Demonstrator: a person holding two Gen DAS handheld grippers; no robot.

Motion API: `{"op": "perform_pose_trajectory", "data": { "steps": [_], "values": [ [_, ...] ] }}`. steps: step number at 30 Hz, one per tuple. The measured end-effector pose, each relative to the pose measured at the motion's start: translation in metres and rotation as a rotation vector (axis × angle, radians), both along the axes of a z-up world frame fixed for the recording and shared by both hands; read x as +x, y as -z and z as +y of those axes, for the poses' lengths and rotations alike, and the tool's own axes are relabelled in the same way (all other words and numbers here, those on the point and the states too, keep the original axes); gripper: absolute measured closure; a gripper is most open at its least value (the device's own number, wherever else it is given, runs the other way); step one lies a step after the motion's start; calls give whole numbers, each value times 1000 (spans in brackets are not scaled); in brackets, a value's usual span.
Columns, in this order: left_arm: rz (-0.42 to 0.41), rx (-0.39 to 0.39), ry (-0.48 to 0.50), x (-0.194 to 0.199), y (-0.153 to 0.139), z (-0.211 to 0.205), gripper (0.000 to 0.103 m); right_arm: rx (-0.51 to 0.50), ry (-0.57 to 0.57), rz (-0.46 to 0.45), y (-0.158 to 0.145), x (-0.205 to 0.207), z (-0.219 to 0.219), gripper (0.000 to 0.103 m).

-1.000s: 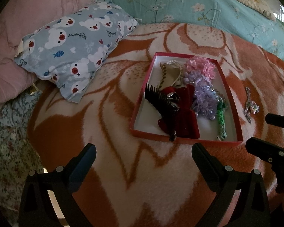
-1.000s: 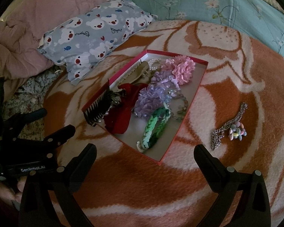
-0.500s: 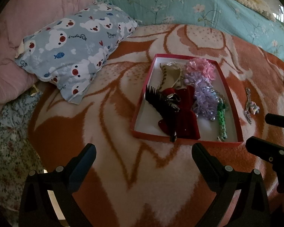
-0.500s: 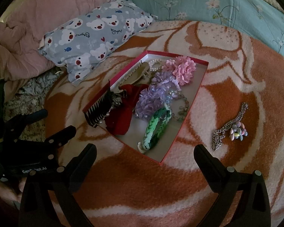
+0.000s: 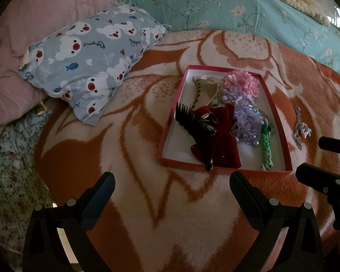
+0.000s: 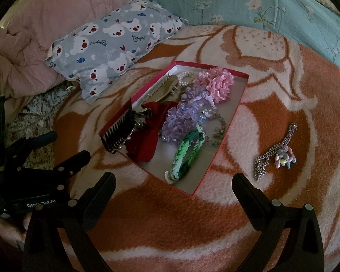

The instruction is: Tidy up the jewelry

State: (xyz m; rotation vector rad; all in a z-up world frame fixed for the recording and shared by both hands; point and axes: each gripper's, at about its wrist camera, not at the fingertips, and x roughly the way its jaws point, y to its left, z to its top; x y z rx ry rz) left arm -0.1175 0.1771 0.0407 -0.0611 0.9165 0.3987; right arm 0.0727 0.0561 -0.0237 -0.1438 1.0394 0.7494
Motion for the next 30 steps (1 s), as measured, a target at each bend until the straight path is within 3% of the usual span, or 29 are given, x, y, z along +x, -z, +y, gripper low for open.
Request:
{"op": "perform_pose_trajectory", "data": {
  "steps": [30],
  "values": [
    [5,2,-28,3,3,4,1,4,43,10,7,7,2,0]
  ]
}}
